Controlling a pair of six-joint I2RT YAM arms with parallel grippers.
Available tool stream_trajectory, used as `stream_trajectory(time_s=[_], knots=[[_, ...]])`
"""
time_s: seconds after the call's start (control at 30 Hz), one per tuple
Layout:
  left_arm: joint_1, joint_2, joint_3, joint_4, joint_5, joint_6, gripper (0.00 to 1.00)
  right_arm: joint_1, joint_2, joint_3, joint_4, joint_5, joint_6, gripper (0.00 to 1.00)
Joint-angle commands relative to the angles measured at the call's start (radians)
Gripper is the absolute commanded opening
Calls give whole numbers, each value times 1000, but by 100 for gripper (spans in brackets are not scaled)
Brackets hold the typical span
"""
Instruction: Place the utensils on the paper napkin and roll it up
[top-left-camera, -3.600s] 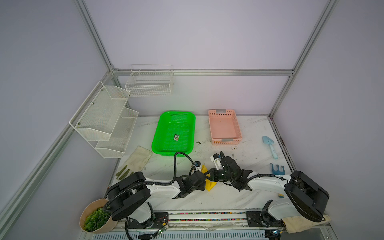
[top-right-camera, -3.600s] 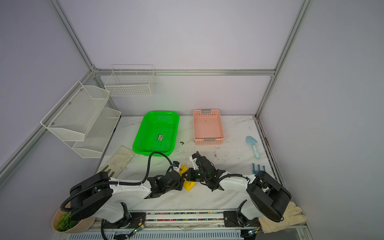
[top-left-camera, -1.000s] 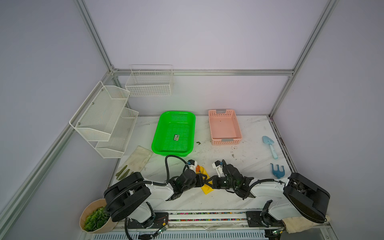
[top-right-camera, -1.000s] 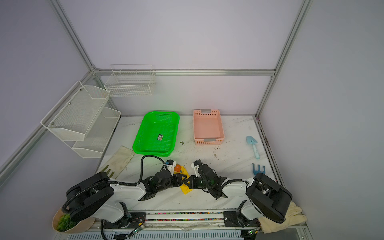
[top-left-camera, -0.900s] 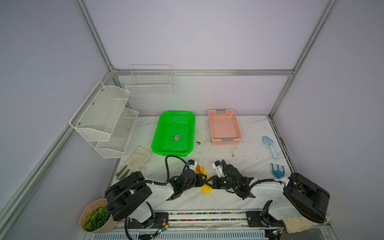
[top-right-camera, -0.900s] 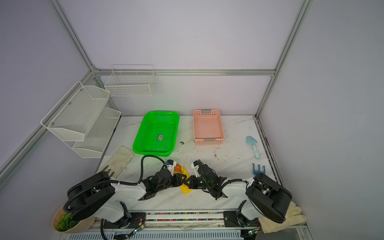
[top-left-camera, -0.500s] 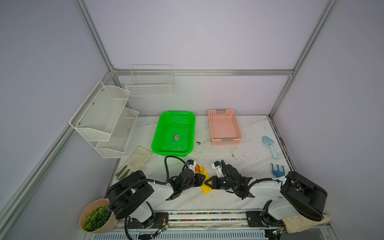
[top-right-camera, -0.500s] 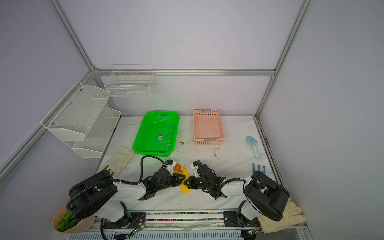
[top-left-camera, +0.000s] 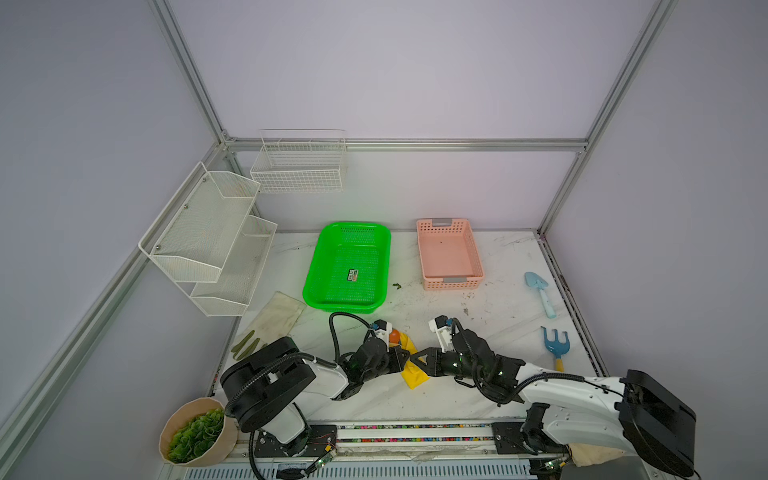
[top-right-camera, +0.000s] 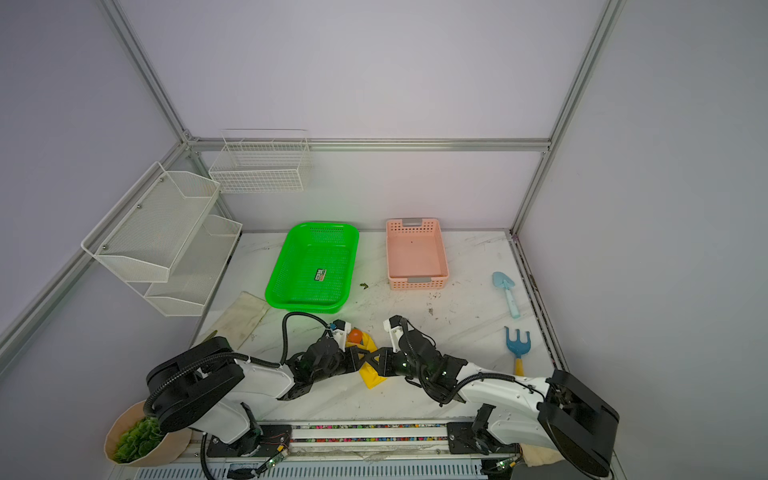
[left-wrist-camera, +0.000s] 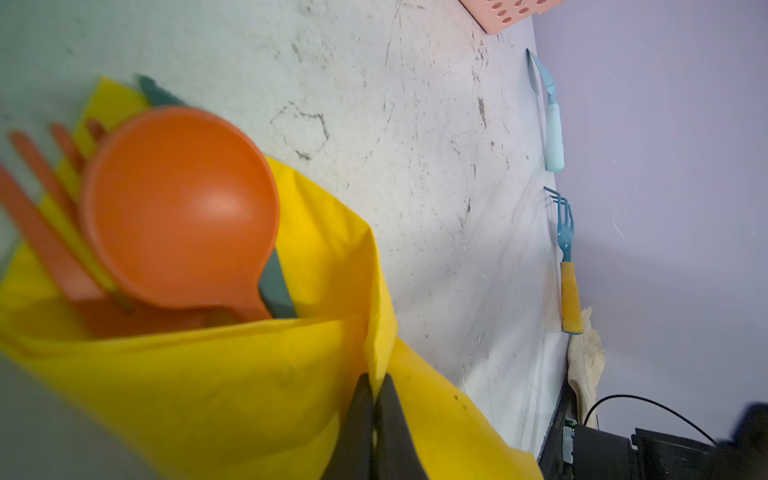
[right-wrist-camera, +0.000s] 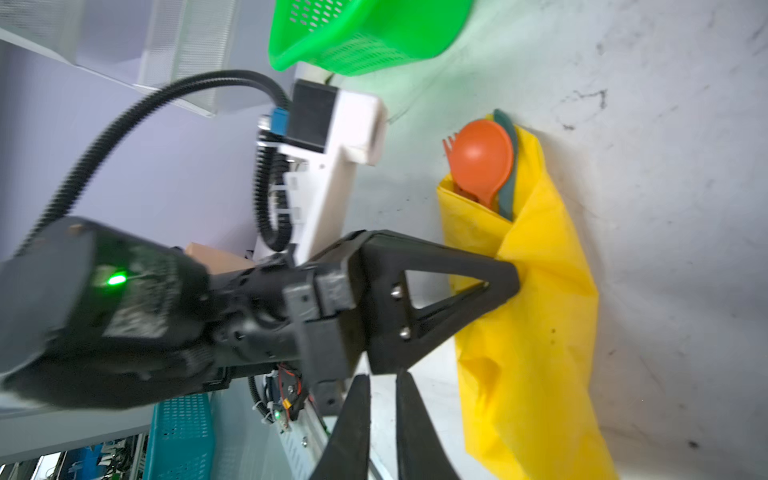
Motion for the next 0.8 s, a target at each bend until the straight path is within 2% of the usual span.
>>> stream_trajectory(time_s=[0.0,0.03,0.07,0.33,0.63,0.77], knots=[[6,15,-29,69,0,-21,6,52,-59,-36,-44,96,71,8],[6,20,-31,78,1,-25,6,74,-67,-52,-37,111,87,1],[6,23,-34,84,1,-29,6,93,-70,-64,-34,129,103,0],[17,2,-46,107,18,-39,5,193,3,-146,100,212,199,0],[21,-20,-44,75,24,-36,5,196,53,-173,189,302,241,0],[23,-22,-46,76,24,-37,5,196,93,-164,218,307,241,0]])
